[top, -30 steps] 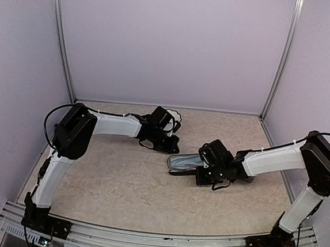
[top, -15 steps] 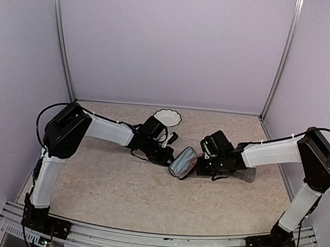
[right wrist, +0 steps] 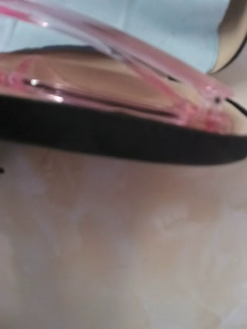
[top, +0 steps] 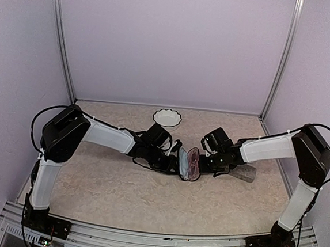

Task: Organize the sunglasses
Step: Close the case with sunglasses at the center of the board.

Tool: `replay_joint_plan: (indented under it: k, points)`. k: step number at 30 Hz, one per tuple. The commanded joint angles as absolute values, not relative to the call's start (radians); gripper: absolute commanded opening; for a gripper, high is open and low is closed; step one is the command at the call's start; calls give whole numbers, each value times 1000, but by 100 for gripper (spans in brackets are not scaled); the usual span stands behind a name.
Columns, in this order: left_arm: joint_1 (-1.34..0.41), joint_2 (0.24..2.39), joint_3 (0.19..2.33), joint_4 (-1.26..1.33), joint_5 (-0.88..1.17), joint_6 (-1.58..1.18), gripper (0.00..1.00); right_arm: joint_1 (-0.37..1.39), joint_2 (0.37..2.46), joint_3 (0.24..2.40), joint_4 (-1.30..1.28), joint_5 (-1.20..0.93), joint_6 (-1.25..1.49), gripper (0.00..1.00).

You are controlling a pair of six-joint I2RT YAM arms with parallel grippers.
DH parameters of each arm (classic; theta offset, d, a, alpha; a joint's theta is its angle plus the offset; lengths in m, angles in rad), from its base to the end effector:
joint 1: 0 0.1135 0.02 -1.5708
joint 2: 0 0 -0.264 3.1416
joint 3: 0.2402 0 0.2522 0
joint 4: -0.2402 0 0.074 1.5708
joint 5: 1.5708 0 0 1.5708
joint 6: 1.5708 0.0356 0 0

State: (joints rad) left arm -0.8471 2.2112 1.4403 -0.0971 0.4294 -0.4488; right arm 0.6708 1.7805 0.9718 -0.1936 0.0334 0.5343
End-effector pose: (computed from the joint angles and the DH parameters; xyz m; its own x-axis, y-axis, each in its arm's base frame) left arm 0.2961 -0.3575 0.1164 -0.8281 0.3414 -0.4445 0.5552 0.6088 -0.5667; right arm 0.2721 0.2144 0.1436 -0.8773 -0.0464 -0.4777 -0.1864 0.9502 0.2499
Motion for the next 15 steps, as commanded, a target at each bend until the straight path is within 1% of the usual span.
replay_joint_plan:
  k: [1, 7, 15]
  points:
    - [-851, 2212, 1525, -176, 316, -474, 0, 658, 1784, 1002, -214, 28, 500, 0]
    - [-847, 2259, 1628, -275, 250, -479, 0, 651, 1783, 1025, -221, 15, 475, 0]
    - [-850, 2272, 1681, -292, 266, -476, 0, 650, 1779, 1058, -199, -47, 466, 0]
